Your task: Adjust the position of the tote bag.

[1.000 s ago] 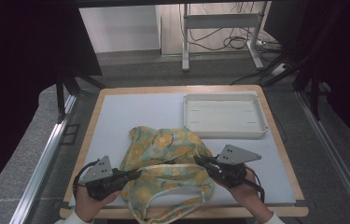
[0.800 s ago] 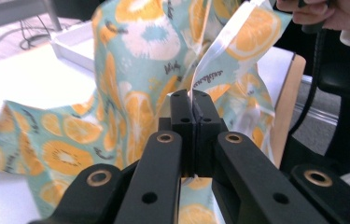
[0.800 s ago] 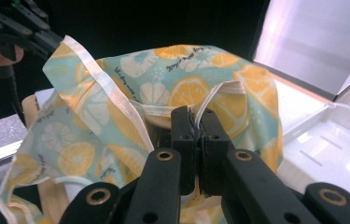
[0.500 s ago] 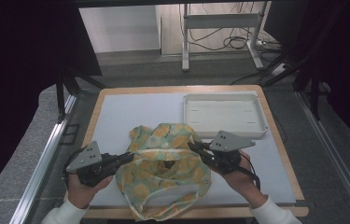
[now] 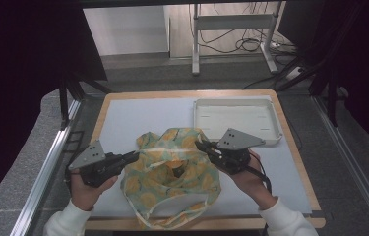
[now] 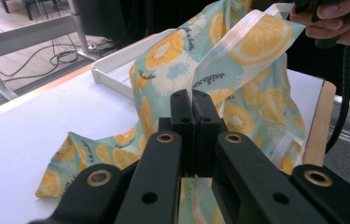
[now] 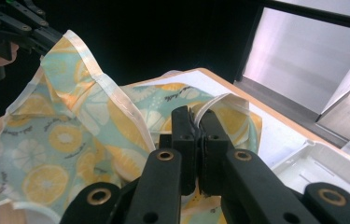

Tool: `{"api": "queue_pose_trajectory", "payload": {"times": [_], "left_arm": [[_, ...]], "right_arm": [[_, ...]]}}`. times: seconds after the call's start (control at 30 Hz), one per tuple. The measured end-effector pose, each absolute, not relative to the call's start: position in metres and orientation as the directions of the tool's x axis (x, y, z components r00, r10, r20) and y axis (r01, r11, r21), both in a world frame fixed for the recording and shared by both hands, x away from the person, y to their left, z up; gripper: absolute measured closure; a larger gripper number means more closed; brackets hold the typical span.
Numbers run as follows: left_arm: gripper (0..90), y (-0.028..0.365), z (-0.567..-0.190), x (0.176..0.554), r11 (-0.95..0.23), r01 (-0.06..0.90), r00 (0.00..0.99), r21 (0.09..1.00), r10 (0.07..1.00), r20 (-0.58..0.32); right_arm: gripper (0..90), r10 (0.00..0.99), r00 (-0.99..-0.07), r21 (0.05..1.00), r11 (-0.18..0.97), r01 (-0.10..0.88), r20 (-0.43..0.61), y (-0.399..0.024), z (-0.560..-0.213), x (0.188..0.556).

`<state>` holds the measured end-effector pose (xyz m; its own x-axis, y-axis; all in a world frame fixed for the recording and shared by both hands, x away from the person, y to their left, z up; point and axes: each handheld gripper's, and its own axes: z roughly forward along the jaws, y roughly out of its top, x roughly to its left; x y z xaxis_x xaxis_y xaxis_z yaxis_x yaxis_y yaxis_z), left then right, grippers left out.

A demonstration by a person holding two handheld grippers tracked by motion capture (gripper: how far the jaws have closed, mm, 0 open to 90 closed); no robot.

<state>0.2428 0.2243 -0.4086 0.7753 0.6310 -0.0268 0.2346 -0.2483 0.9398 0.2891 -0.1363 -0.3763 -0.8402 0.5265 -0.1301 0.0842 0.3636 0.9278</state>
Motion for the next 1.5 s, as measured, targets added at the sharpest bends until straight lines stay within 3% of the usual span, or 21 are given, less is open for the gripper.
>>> {"api": "queue_pose_trajectory", "payload": {"times": [0.63,1.5], "left_arm": [[89.5,0.234,-0.397,0.27,-0.218,0.252,0.734,0.943,0.678,-0.04],[89.6,0.231,-0.4,0.293,-0.215,0.291,0.712,0.932,0.7,-0.061]], "right_arm": [[87.1,0.573,-0.812,0.933,0.342,0.113,-0.112,-0.124,-0.365,0.328],[87.2,0.6,-0.794,0.923,0.352,0.154,-0.096,-0.118,-0.371,0.352]]}}
